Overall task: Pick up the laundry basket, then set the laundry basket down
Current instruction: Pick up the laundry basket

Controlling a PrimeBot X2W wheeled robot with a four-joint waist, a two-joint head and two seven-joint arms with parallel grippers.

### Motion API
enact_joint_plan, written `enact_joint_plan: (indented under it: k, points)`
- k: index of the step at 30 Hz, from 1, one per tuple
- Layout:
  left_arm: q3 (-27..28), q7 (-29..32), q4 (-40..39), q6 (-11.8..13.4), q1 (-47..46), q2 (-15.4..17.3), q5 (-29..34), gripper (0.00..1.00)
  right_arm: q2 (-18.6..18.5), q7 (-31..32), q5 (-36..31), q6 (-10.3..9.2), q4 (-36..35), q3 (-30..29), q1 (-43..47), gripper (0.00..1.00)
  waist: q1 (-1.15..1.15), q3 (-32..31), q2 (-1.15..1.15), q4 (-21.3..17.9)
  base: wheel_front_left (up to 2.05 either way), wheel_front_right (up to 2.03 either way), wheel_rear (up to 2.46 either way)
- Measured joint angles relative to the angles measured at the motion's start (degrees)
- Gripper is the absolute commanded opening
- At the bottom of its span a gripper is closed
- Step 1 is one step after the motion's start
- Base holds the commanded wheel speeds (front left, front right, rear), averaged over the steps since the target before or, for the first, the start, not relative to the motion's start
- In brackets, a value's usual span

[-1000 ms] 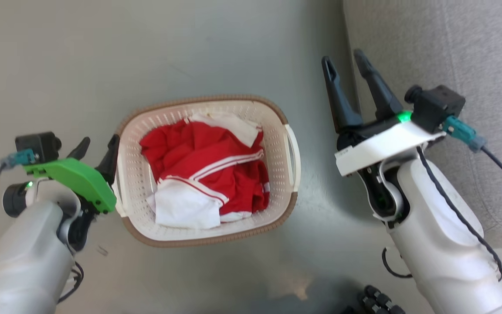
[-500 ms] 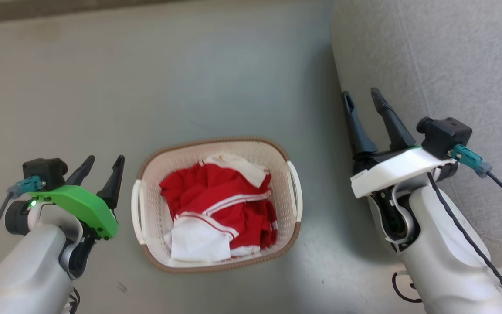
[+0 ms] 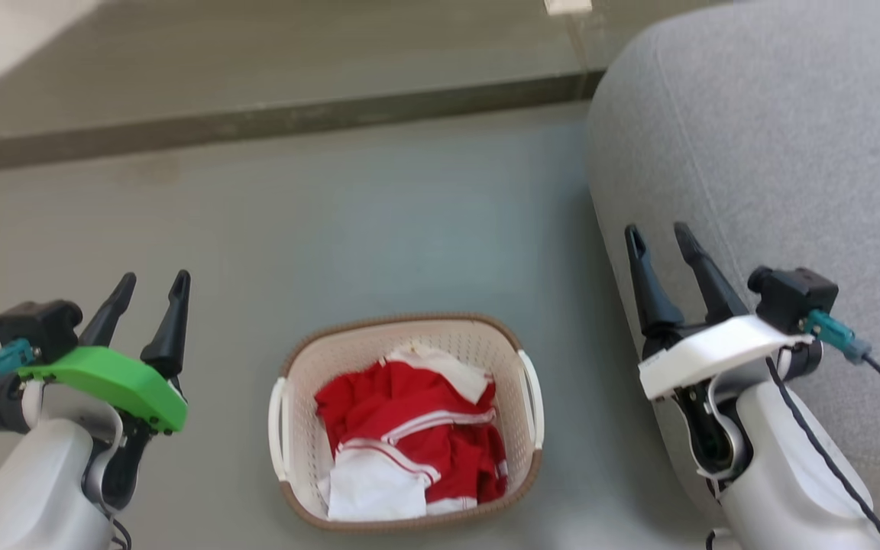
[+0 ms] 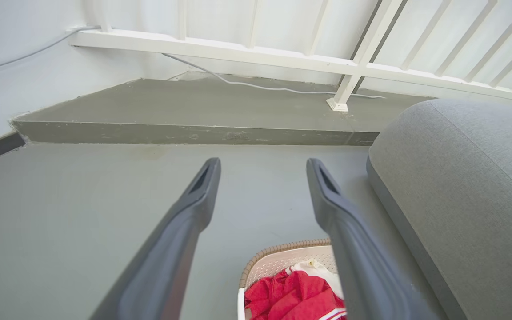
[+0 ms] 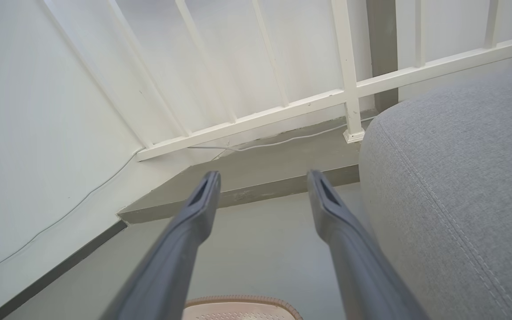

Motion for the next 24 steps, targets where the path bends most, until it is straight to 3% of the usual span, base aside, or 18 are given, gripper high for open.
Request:
enact_joint_plan:
  k: [11, 24]
  points:
    - [7.59, 0.0, -7.95, 1.19, 7.08, -2.05, 6.21, 1.0, 0.01, 0.0, -0.85, 0.52, -0.43, -1.07, 3.02, 1.0, 0.0, -6.45, 0.0, 1.11, 0.0, 0.0, 0.0]
    - [12.51, 0.0, -13.56, 1.59, 13.3, -4.26, 10.91, 1.0, 0.03, 0.0, -1.96, 1.0, -1.63, -2.81, 4.7, 1.0, 0.0, -7.3, 0.0, 1.25, 0.0, 0.0, 0.0]
